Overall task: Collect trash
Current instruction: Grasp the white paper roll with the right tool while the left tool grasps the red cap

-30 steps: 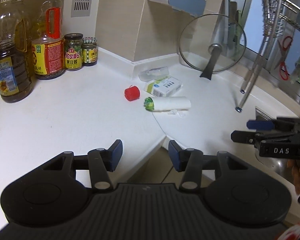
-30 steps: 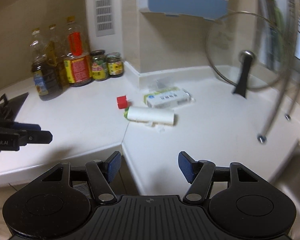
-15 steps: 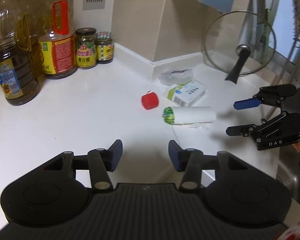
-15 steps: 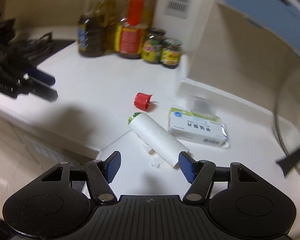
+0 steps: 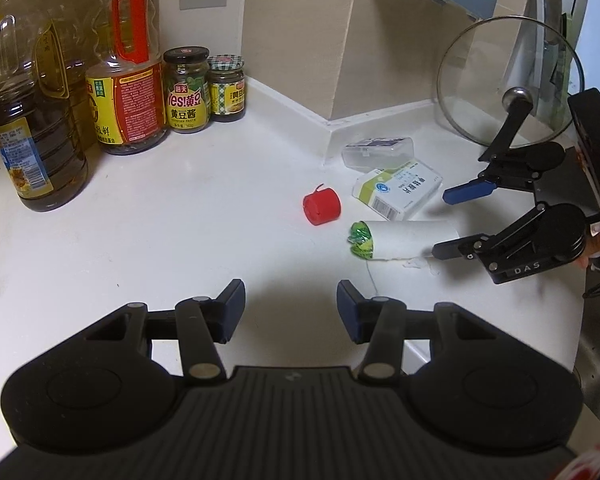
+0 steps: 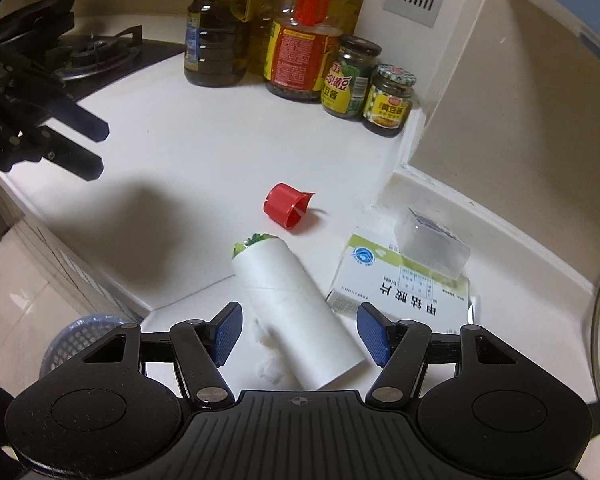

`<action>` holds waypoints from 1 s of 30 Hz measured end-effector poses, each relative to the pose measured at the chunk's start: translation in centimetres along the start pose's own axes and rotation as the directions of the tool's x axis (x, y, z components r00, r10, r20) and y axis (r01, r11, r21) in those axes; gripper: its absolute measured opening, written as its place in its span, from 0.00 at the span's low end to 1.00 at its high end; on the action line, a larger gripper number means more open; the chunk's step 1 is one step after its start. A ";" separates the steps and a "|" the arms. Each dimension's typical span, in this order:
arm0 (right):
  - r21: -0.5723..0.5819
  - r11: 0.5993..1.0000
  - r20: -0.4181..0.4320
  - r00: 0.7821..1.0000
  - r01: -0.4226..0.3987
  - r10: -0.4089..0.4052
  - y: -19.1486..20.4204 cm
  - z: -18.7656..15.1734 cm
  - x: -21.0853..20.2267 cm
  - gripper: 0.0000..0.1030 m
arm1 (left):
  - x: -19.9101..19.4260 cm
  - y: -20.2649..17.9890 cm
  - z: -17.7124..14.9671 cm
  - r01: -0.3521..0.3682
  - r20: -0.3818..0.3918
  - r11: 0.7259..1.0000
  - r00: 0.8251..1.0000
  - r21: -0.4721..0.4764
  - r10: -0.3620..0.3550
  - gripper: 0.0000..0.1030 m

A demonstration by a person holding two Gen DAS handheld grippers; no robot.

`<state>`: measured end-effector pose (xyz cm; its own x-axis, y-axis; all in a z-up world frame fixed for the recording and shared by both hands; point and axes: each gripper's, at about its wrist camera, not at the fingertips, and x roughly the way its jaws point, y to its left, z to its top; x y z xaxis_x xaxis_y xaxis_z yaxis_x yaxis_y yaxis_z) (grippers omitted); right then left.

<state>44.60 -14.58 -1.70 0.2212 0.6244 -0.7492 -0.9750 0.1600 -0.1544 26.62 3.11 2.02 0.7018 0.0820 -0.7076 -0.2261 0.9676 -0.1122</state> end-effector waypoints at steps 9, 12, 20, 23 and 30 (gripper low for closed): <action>0.006 0.998 -0.024 0.997 -0.067 0.067 -1.3 0.3 2.2 0.50 | 1.4 0.6 0.7 0.002 -0.013 1.000 1.000 -0.020 -0.002 0.45; 0.032 0.996 -0.028 0.997 -0.077 0.078 -1.7 0.1 2.6 0.46 | 1.7 0.8 0.8 0.000 -0.017 1.000 1.000 -0.028 -0.001 0.45; 0.147 0.984 -0.028 0.994 -0.102 0.107 -2.4 0.1 2.3 0.41 | 2.3 1.0 0.8 0.000 -0.025 0.999 1.000 -0.040 -0.001 0.45; 0.136 0.984 -0.021 0.993 -0.112 0.116 -2.3 0.3 2.6 0.41 | 2.7 1.0 0.9 0.002 -0.028 0.999 1.000 -0.039 -0.003 0.45; 0.118 0.985 -0.029 0.991 -0.123 0.127 -1.9 0.8 4.4 0.52 | 3.4 0.6 1.3 0.009 -0.030 0.999 1.000 -0.039 -0.010 0.45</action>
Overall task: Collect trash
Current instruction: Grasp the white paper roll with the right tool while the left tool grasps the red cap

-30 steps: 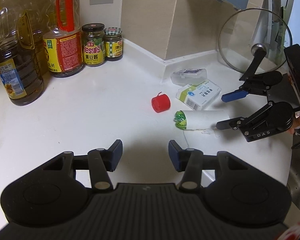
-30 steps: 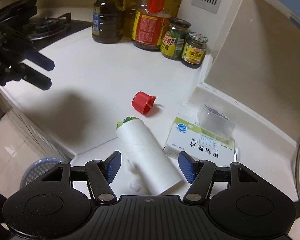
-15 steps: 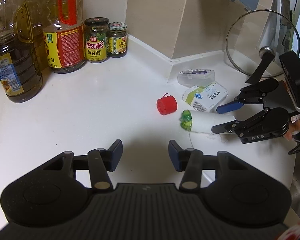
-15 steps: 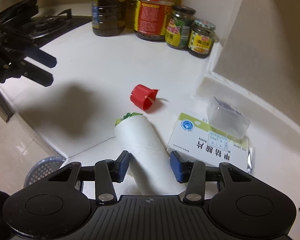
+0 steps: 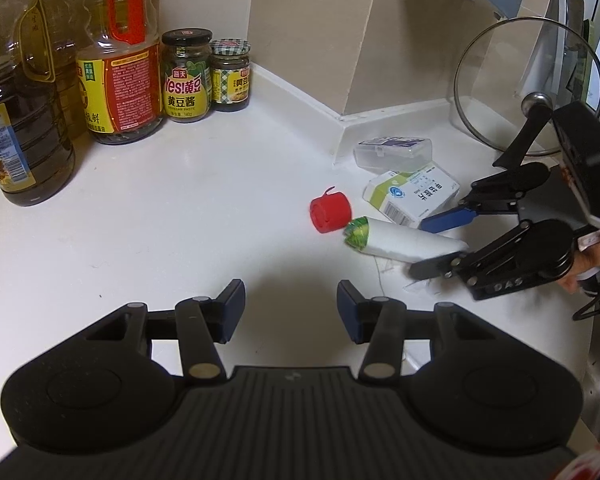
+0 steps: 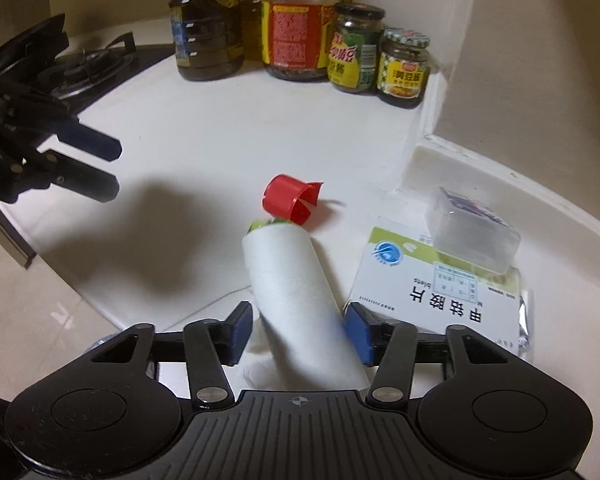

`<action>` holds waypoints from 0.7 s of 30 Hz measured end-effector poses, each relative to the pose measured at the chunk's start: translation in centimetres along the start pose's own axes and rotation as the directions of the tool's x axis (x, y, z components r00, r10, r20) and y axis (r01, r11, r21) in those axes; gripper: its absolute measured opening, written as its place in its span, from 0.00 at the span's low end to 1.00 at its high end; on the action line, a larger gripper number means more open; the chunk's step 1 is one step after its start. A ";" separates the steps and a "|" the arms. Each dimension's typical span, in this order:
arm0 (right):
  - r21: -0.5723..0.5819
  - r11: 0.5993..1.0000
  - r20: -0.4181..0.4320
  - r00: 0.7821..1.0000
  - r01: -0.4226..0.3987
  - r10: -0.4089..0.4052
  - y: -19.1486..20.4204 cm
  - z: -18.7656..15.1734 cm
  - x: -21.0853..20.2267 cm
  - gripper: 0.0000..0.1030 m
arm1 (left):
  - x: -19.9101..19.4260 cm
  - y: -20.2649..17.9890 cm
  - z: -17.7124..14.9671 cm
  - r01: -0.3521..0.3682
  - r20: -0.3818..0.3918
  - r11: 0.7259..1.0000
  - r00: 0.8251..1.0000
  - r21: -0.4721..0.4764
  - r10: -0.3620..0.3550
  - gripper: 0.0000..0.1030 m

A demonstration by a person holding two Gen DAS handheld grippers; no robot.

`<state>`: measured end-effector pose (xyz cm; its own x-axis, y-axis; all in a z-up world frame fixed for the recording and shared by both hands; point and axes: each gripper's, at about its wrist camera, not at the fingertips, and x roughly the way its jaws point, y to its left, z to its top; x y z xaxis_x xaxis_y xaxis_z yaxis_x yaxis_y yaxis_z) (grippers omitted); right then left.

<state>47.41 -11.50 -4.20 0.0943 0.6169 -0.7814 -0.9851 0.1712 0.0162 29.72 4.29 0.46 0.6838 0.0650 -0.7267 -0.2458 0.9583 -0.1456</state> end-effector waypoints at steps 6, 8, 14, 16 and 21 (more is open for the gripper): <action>0.036 0.999 -0.008 1.000 -0.013 0.014 0.2 0.1 1.0 0.52 | 0.3 0.2 0.1 0.005 -0.002 1.000 1.000 -0.005 -0.005 0.45; 0.064 0.998 -0.007 1.000 -0.015 0.015 0.2 0.1 0.9 0.51 | 0.4 0.2 0.1 0.005 -0.003 1.000 1.000 -0.006 -0.005 0.45; 0.096 0.995 0.023 0.999 0.023 -0.025 0.8 -0.5 -0.3 0.43 | 0.8 0.5 0.5 0.007 0.005 1.000 1.000 -0.002 -0.007 0.45; 0.121 0.992 0.046 0.998 0.042 -0.048 1.2 -0.9 -1.1 0.42 | 1.3 0.4 0.7 0.013 0.009 1.000 1.000 0.005 -0.013 0.45; 0.212 0.971 0.100 0.985 0.114 -0.138 1.8 -2.3 -4.0 0.42 | 3.3 -0.7 1.8 0.020 0.032 0.999 0.999 0.026 -0.021 0.45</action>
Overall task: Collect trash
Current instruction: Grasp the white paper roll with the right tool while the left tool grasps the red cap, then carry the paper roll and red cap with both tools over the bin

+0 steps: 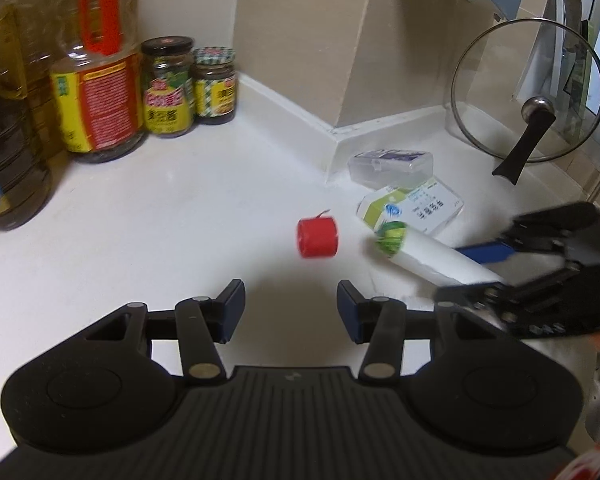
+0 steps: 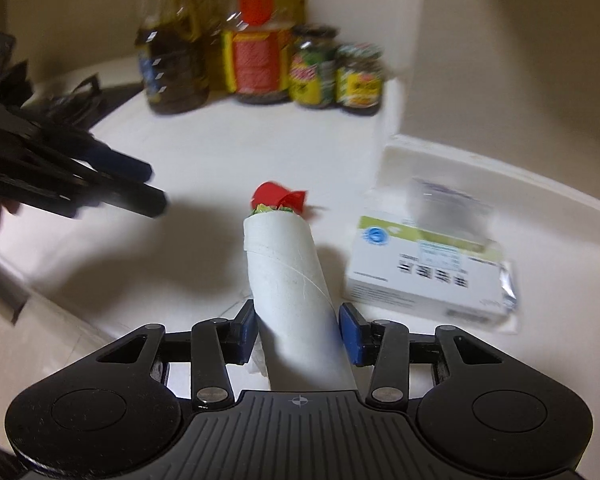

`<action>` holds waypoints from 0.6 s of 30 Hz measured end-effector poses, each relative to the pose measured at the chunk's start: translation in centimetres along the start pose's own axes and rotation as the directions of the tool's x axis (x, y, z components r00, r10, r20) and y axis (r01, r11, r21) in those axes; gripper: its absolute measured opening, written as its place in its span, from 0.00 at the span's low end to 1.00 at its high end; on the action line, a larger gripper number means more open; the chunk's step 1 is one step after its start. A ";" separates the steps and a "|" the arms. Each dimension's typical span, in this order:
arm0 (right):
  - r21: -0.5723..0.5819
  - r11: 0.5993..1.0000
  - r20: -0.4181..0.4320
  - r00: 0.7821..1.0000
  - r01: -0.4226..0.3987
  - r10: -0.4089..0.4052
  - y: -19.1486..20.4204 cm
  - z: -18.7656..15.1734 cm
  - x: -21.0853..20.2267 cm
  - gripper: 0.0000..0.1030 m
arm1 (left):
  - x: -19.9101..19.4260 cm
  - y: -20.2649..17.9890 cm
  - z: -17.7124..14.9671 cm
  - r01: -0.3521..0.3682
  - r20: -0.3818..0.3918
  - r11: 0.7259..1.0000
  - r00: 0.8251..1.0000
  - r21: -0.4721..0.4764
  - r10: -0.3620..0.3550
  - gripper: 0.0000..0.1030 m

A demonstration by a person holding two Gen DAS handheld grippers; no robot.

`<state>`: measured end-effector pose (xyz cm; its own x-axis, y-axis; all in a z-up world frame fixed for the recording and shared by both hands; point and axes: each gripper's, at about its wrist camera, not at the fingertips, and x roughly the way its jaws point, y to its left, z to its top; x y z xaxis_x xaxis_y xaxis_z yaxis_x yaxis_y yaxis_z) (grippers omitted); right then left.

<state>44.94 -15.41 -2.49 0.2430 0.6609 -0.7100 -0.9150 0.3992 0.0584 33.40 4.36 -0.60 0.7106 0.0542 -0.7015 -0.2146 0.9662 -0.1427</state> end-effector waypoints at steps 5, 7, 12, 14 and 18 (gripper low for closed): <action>0.119 0.989 0.034 0.995 0.088 -0.092 -0.7 -1.4 -2.7 0.42 | 3.2 -1.5 1.0 0.000 0.023 1.000 1.000 -0.006 0.000 0.45; 0.178 0.978 0.039 0.992 0.111 -0.120 -1.3 -1.8 -3.3 0.42 | 4.6 -1.9 1.3 -0.011 0.026 1.000 1.000 -0.021 0.011 0.45; 0.257 0.955 0.039 0.986 0.148 -0.163 -2.3 -3.1 -4.5 0.42 | 6.8 -2.8 2.0 -0.050 0.048 0.998 0.997 -0.036 0.052 0.40; 0.279 0.948 0.035 0.985 0.151 -0.167 -2.8 -3.6 -4.6 0.42 | 7.3 -3.2 2.1 -0.070 0.052 0.997 0.996 -0.024 0.071 0.34; 0.317 0.933 0.034 0.982 0.168 -0.188 -3.5 -4.3 -5.0 0.42 | 7.6 -3.5 1.9 -0.078 0.044 0.997 0.996 -0.004 0.078 0.22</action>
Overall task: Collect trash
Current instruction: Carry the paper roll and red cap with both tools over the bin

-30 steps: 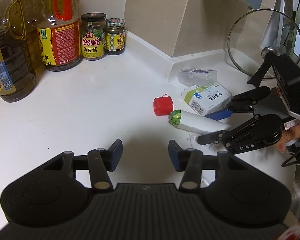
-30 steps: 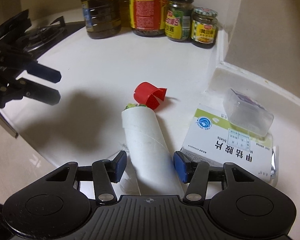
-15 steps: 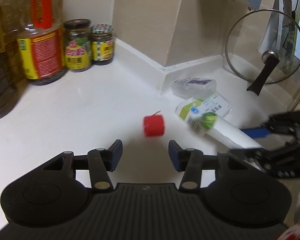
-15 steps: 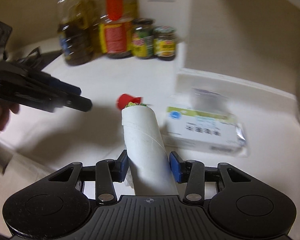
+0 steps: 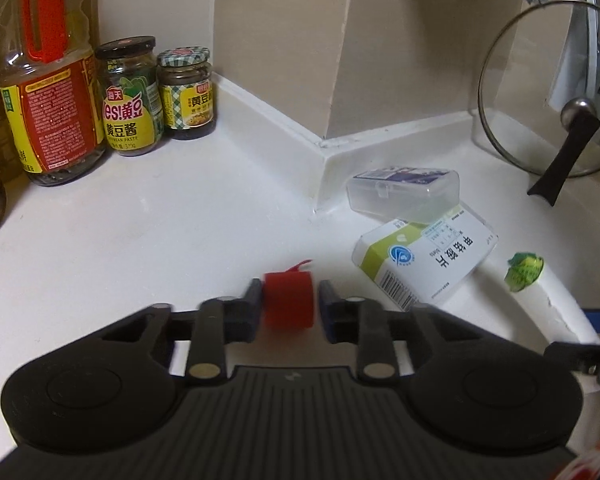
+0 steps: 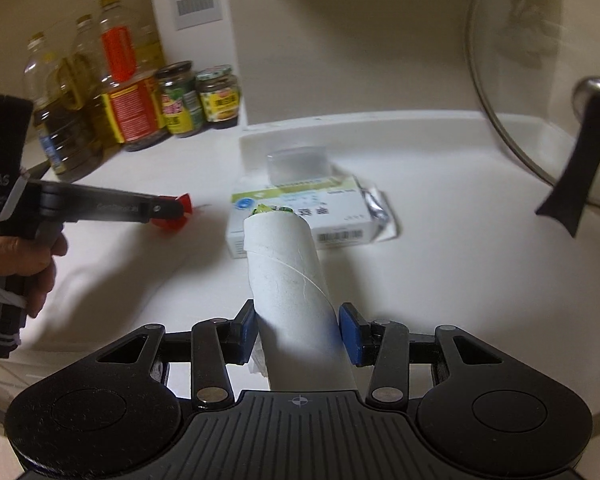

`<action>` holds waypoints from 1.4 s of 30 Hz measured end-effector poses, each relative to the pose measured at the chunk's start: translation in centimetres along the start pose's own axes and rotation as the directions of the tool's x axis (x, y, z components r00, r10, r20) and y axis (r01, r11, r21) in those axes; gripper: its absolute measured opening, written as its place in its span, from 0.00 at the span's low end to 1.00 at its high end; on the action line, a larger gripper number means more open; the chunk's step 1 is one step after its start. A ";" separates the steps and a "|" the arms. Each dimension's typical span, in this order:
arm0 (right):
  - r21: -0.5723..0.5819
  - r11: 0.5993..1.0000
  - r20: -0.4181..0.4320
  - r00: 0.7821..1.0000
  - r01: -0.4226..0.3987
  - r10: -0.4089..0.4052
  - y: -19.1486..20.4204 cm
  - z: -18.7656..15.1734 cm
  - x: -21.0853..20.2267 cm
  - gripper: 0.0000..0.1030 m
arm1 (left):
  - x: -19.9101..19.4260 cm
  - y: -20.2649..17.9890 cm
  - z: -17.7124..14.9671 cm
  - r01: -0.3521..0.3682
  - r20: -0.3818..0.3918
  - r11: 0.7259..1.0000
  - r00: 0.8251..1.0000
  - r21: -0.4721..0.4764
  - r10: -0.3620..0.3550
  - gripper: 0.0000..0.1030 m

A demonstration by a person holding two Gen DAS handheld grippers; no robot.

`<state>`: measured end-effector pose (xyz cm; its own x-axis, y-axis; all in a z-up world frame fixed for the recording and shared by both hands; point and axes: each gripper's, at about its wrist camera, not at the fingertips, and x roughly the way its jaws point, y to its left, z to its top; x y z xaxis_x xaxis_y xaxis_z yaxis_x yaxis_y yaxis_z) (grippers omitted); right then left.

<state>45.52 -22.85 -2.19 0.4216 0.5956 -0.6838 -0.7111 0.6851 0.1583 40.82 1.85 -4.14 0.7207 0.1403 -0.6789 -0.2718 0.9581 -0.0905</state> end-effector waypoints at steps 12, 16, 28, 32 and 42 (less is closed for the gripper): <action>0.081 0.996 0.031 0.999 0.023 -0.026 1.3 -1.1 -2.1 0.42 | -5.5 0.5 -2.2 0.045 -0.013 0.999 0.999 0.019 -0.044 0.22; 0.113 0.993 0.041 0.999 0.030 -0.034 2.8 -2.1 -3.5 0.42 | -8.0 0.4 -3.6 0.078 -0.022 0.997 0.997 0.027 -0.078 0.22; 0.168 0.983 0.043 0.996 0.073 -0.081 10.3 -6.1 -7.8 0.42 | -14.4 2.2 -9.1 0.176 -0.047 0.983 0.984 0.044 -0.174 0.22; 0.182 0.979 0.023 0.995 0.090 -0.096 13.4 -7.5 -8.7 0.42 | -16.4 3.4 -10.8 0.206 -0.051 0.977 0.978 0.054 -0.204 0.22; 0.195 0.975 -0.014 0.994 0.108 -0.107 20.2 -11.0 -9.9 0.42 | -19.8 5.9 -14.9 0.276 -0.091 0.959 0.959 0.070 -0.269 0.22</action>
<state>20.77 -19.52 -0.11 0.4875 0.5130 -0.7065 -0.5380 0.8138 0.2196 15.45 0.98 -2.12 0.7063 -0.1460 -0.6927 -0.0170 0.9747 -0.2228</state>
